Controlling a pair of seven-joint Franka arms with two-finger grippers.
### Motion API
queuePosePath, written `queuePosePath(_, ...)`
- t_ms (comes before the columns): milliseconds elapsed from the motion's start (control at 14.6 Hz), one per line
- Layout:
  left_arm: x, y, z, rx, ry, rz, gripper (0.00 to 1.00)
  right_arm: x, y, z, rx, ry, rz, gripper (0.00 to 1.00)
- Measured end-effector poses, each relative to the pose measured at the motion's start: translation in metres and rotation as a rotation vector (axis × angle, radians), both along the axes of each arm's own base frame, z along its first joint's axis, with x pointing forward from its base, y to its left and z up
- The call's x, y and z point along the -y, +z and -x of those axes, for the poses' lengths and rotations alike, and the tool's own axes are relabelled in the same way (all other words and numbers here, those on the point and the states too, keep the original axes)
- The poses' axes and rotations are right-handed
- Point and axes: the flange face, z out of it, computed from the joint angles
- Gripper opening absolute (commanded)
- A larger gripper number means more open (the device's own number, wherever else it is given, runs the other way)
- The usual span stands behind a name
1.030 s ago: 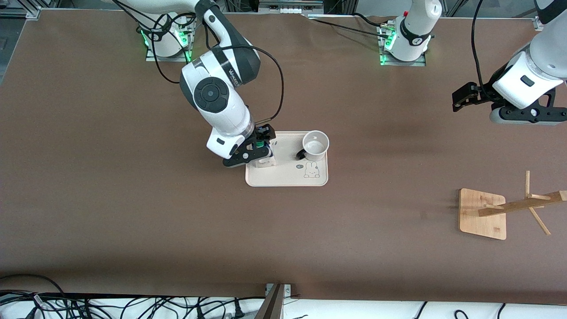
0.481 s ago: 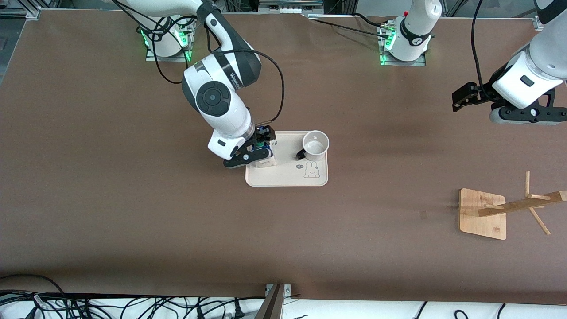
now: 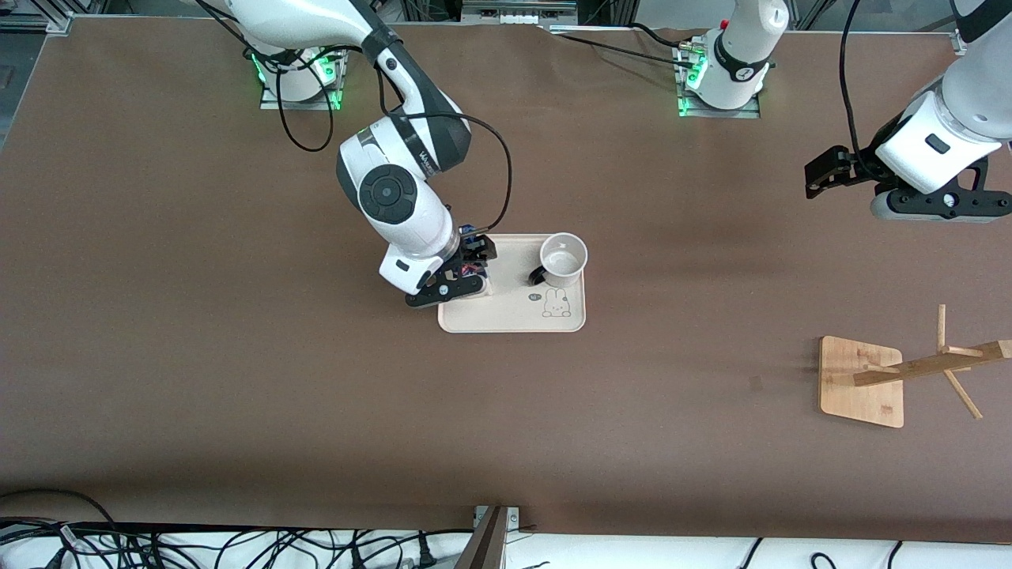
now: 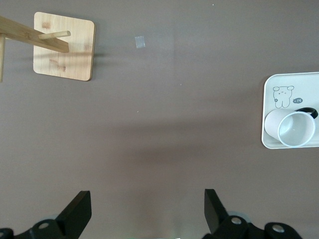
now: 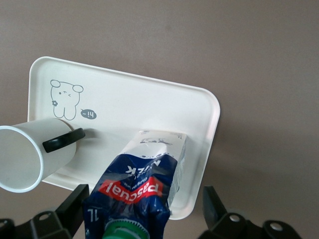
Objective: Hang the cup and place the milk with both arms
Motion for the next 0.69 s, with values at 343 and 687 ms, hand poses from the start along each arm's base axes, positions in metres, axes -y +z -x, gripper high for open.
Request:
queuePosePath(343,0.0,-0.0001,0.0001,-0.001,0.0,0.0,1.0,-0.0027,0.0013,0.0015,0.005,0.004,-0.003,0.38)
queuePosePath(687,0.0,-0.0001,0.0001,-0.001,0.0,0.0,1.0,-0.0053,0.0018,0.0034,0.005,0.009,-0.003,0.36)
